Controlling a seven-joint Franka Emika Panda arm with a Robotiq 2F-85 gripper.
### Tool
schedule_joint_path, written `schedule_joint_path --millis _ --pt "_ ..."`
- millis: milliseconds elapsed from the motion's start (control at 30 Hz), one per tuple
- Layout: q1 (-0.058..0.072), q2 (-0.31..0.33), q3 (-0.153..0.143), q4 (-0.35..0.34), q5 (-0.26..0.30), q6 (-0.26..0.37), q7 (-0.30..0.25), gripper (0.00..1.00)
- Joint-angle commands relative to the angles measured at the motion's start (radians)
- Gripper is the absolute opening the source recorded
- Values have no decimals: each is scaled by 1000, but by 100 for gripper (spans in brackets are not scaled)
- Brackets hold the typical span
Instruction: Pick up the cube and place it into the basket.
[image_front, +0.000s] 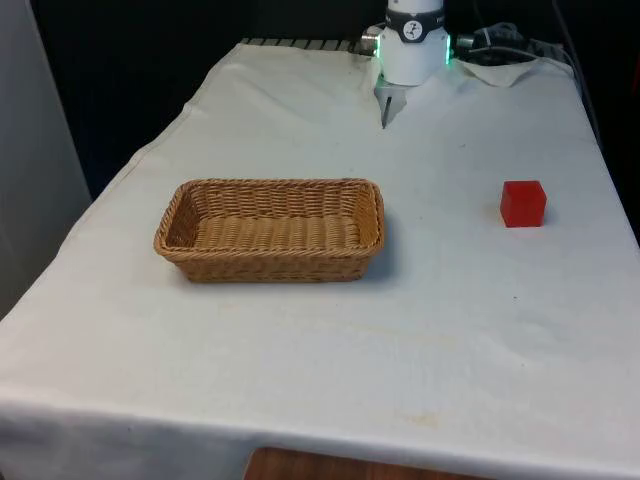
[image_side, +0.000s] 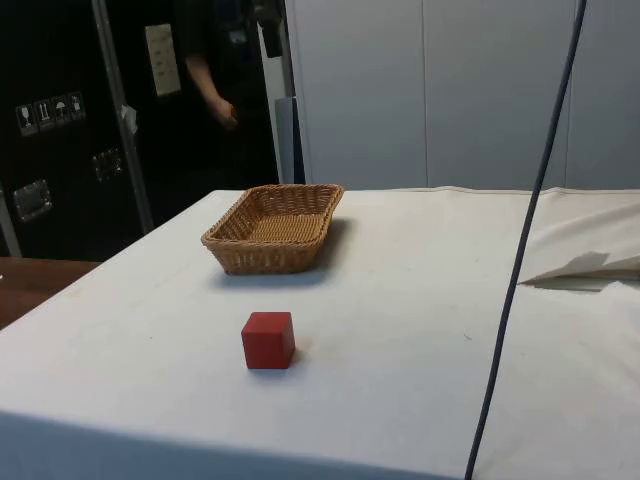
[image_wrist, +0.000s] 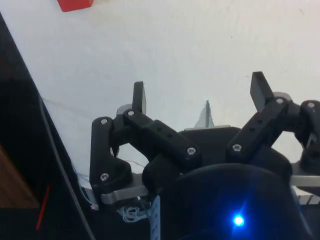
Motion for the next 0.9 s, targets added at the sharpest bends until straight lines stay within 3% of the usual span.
schedule_joint_path --millis 0,233,300,333,533,567,600,833,867 --pt "5 1 5 0 -3 3 13 100" --pt "6 0 36 0 -11 4 44 100" --pt "1 1 40 1 -3 0 38 100" --pt "6 -1 44 -1 -13 5 52 100" --pt "8 -5 73 -5 -22 9 84 100" --pt "2 0 70 1 -10 1 69 100" --pt "8 -6 78 -6 -26 9 89 100" --pt "9 -18 109 -30 -55 24 129 100" --pt "4 -5 107 -13 -41 4 115 100"
